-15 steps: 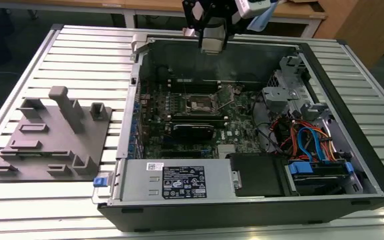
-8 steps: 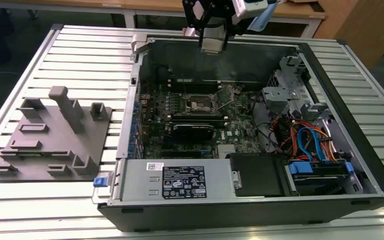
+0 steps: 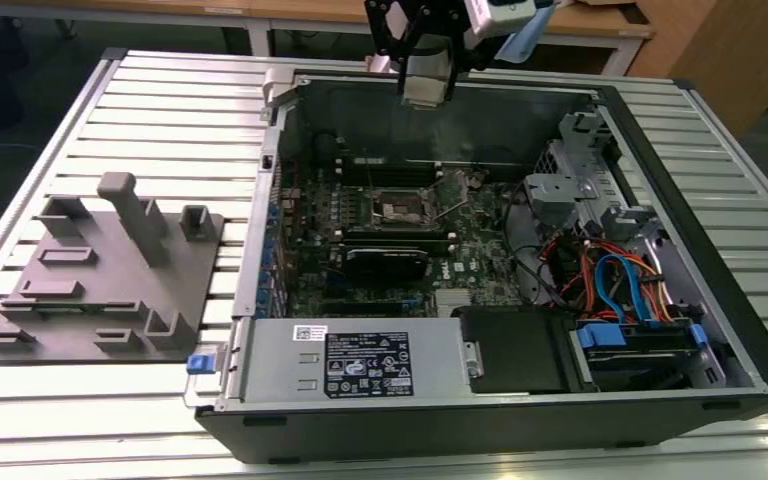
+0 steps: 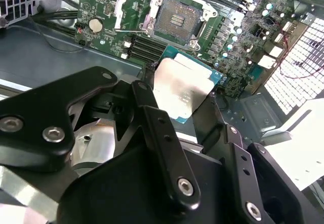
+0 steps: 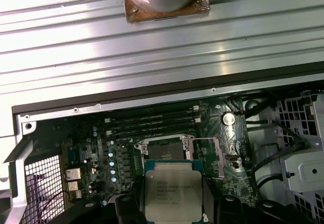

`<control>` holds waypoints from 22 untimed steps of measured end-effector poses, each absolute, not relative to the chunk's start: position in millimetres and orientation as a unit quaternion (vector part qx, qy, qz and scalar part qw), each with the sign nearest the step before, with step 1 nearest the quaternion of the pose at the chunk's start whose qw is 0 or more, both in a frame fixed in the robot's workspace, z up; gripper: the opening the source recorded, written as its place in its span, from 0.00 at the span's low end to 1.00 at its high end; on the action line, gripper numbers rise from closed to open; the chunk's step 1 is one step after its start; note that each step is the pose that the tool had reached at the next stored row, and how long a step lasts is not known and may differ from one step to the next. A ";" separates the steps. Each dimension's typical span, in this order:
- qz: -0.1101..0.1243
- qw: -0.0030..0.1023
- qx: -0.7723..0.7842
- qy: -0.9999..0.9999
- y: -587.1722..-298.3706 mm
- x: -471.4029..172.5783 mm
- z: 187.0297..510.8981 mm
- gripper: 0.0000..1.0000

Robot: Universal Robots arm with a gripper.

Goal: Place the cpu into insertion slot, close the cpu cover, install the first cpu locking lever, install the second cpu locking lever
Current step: 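Place the cpu into insertion slot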

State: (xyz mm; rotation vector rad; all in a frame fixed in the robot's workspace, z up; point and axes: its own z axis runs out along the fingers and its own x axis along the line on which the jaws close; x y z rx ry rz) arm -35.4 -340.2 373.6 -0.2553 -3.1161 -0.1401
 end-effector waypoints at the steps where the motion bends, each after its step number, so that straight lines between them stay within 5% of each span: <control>1: -0.045 0.006 -0.082 -0.996 -340.2 -35.4 373.6 0.54; 22: -0.045 0.002 -0.173 -0.984 -340.2 -35.4 373.0 0.54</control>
